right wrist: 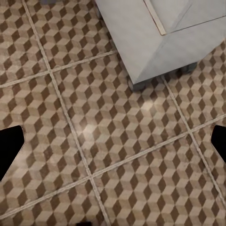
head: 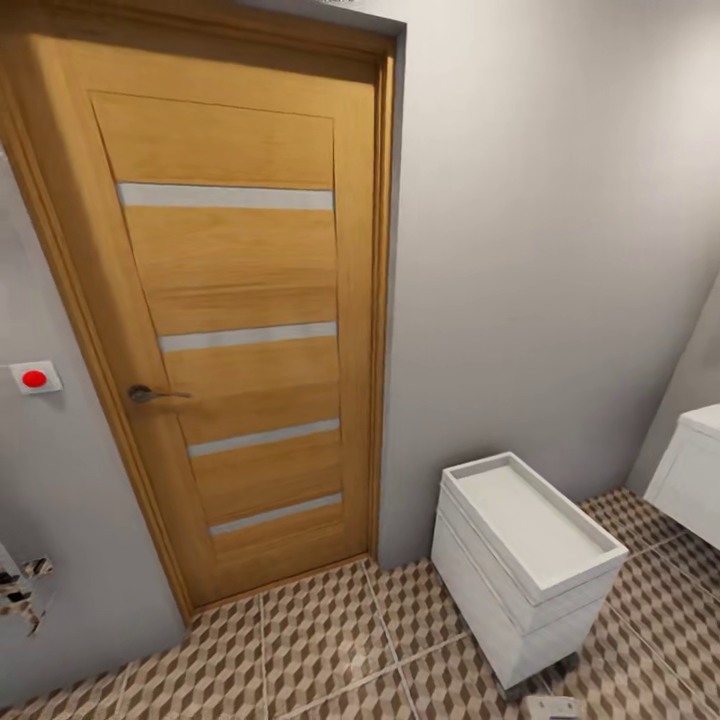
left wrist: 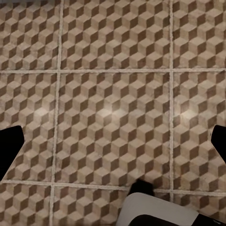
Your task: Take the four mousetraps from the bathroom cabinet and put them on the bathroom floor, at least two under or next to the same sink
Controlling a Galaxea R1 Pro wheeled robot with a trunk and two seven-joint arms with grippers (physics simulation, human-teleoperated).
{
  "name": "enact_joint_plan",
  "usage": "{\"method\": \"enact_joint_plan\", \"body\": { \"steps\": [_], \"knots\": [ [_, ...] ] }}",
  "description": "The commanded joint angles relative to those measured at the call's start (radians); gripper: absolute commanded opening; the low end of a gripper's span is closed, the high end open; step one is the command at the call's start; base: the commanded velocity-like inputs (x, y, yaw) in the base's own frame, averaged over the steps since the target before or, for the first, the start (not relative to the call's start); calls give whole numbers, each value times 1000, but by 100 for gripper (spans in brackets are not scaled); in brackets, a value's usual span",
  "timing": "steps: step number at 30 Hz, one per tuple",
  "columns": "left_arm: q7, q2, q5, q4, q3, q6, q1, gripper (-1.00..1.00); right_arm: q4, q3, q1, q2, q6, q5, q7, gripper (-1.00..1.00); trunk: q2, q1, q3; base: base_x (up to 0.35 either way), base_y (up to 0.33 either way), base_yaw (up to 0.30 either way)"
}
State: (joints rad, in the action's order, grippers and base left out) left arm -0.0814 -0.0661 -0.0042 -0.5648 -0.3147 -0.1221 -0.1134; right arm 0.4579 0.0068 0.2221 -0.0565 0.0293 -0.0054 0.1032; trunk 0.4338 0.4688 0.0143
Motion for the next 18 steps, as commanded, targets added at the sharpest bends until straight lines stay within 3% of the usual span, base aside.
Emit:
{"method": "enact_joint_plan", "body": {
  "steps": [1, 5, 18],
  "knots": [
    [-3, 0, 0, -1, -1, -5, -1, 100, 0, 1, 0, 0, 3, -1, 3, 100, -6, -3, -2, 0, 0, 300],
    [-4, -1, 0, -1, -2, -5, -1, 100, 0, 1, 0, 0, 3, -1, 3, 100, -34, -19, -14, 0, 0, 300],
    [2, -1, 0, -1, -3, -5, -1, 100, 0, 1, 0, 0, 3, 0, 3, 100, -34, -19, -14, 0, 0, 300]
  ]
}}
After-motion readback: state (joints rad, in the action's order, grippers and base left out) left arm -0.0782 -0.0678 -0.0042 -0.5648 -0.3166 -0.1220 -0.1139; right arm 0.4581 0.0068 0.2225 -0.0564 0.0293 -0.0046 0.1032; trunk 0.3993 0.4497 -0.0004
